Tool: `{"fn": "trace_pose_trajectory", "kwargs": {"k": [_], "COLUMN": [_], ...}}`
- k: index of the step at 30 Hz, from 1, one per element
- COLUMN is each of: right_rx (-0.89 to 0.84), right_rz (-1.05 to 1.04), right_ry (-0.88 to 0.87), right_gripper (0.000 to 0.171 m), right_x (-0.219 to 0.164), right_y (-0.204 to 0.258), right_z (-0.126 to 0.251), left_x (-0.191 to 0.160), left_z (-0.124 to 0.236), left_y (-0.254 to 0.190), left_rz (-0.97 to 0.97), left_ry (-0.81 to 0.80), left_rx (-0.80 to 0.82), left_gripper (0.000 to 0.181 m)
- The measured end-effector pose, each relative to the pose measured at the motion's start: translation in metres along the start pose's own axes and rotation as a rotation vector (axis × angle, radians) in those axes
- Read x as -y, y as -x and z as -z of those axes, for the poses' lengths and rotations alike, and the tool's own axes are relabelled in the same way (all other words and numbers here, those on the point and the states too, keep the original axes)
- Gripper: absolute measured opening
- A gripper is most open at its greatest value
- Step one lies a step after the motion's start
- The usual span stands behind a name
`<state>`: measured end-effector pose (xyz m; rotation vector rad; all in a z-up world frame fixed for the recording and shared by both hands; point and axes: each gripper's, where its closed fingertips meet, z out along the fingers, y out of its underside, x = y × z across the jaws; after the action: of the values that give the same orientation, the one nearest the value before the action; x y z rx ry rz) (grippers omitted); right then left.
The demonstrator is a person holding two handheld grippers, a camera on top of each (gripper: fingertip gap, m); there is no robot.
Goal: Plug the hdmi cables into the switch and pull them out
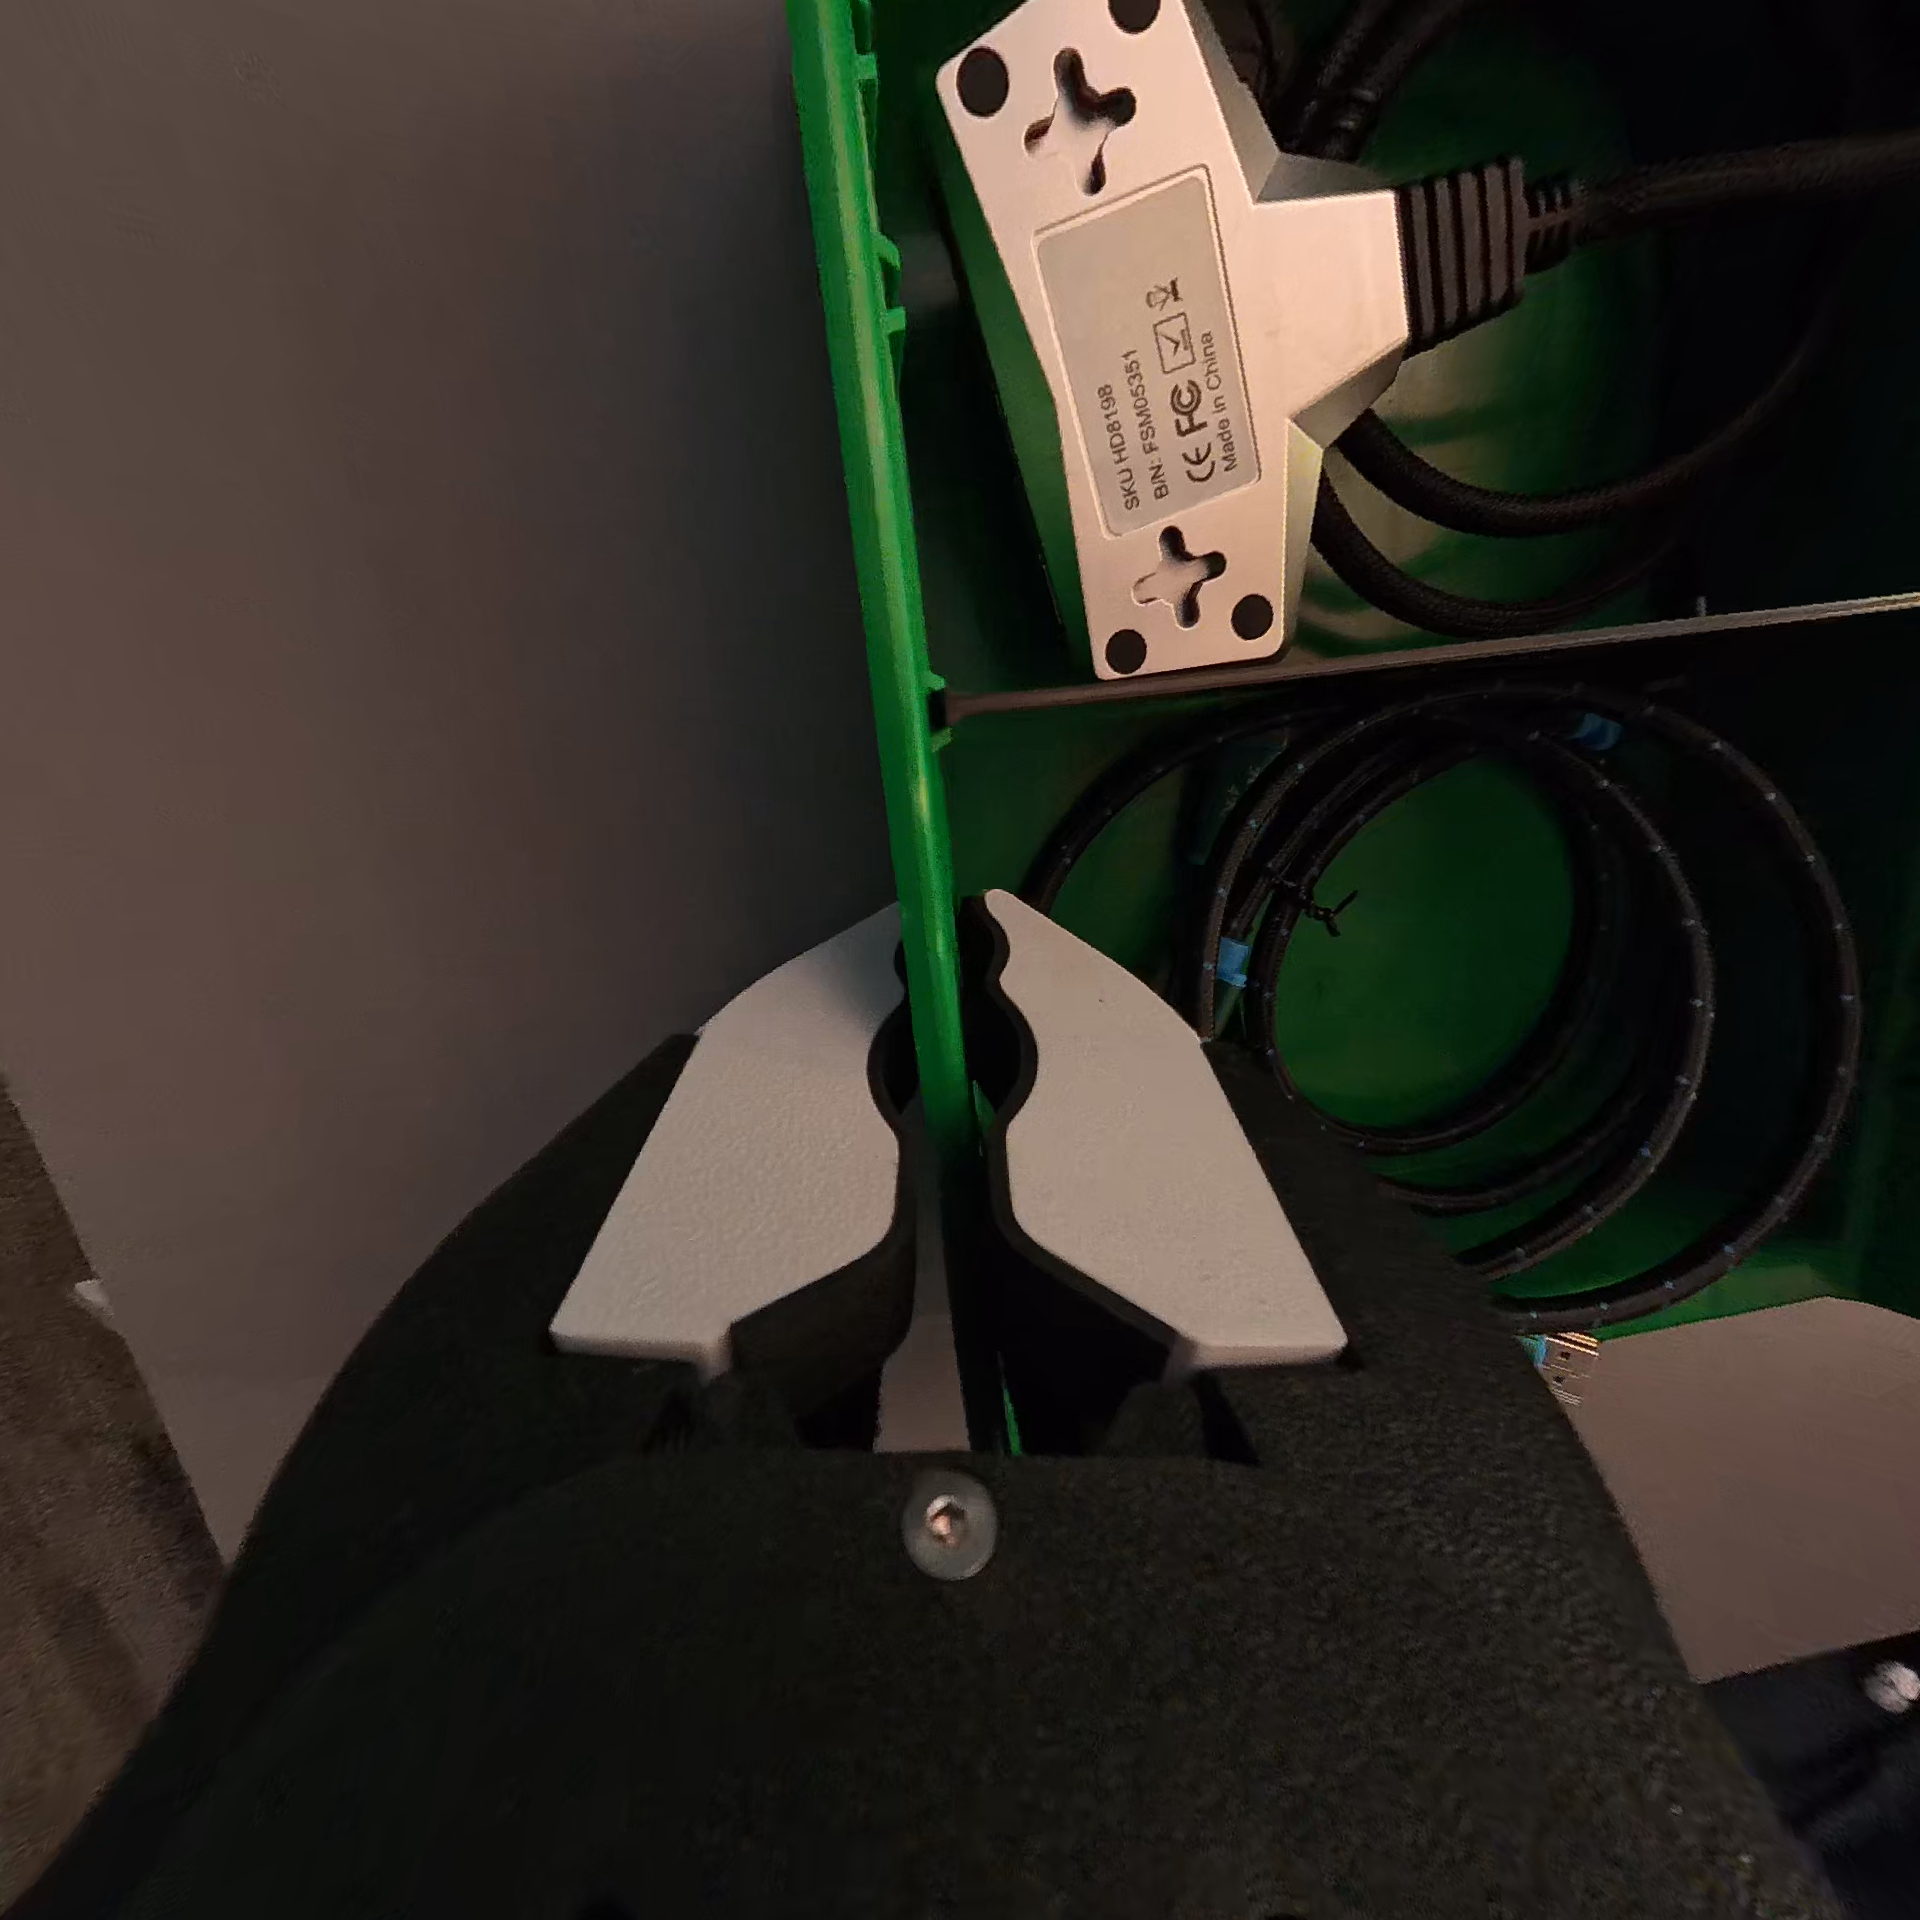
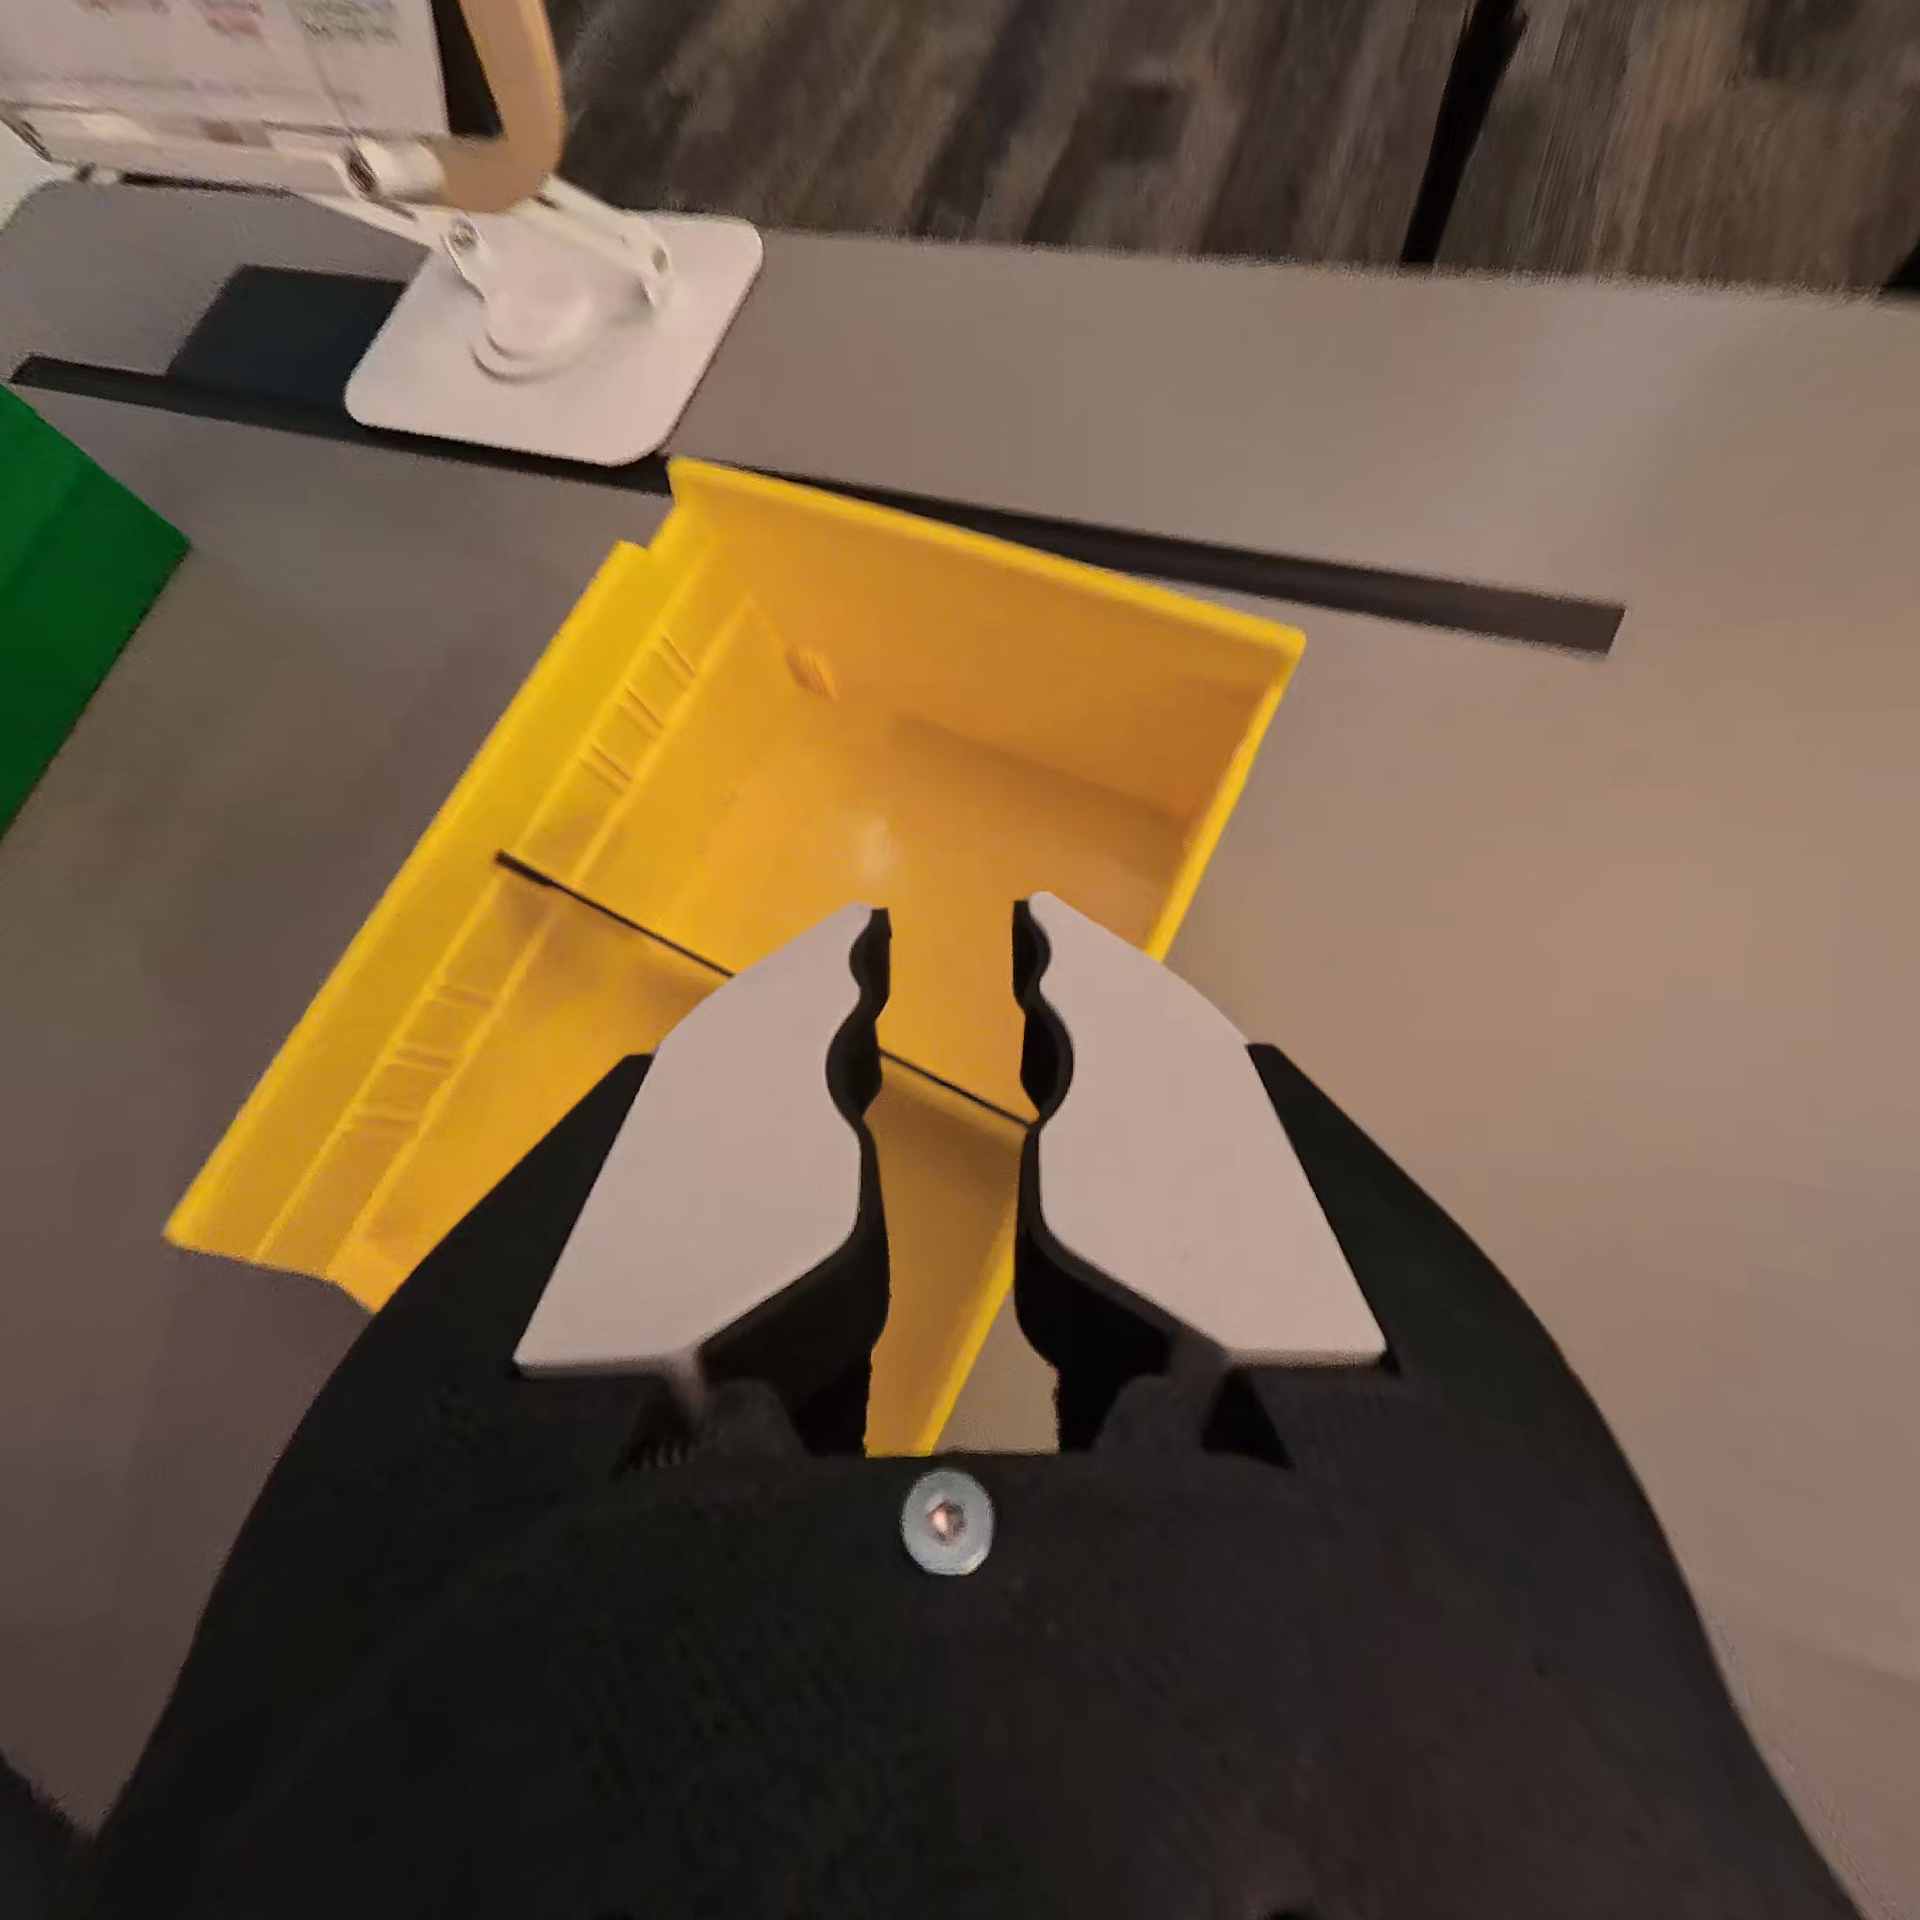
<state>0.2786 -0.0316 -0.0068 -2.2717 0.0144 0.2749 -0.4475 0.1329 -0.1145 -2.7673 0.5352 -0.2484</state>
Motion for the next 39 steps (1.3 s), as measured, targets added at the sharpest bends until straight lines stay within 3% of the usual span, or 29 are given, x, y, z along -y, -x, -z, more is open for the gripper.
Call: {"fn": "trace_pose_trajectory", "kwargs": {"k": [8, 16, 20, 32, 39], "right_rx": [-0.048, -0.007, -0.011, -0.029, 0.001], "right_rz": [-0.148, -0.253, -0.255, -0.227, -0.283], "right_ry": [0.163, 0.443, 0.591, 0.554, 0.421], "right_gripper": [0.032, 0.036, 0.012, 0.011, 0.012], "right_x": [-0.039, -0.095, -0.115, -0.109, -0.089], "right_y": [-0.015, -0.009, -0.008, -0.017, -0.016], "right_z": [0.013, 0.001, -0.009, -0.013, 0.003], "left_x": [-0.004, -0.006, -0.010, -0.010, -0.004], "left_z": [0.001, 0.001, 0.002, 0.002, 0.011], "left_y": [0.005, 0.002, 0.002, 0.003, 0.002], "left_rz": [-0.056, -0.001, 0.010, 0.016, 0.021], "left_ry": [0.053, 0.046, 0.051, 0.045, -0.053], "left_rx": [0.151, 0.082, 0.072, 0.070, 0.055], "left_gripper": [0.012, 0.007, 0.006, 0.006, 0.006]}}
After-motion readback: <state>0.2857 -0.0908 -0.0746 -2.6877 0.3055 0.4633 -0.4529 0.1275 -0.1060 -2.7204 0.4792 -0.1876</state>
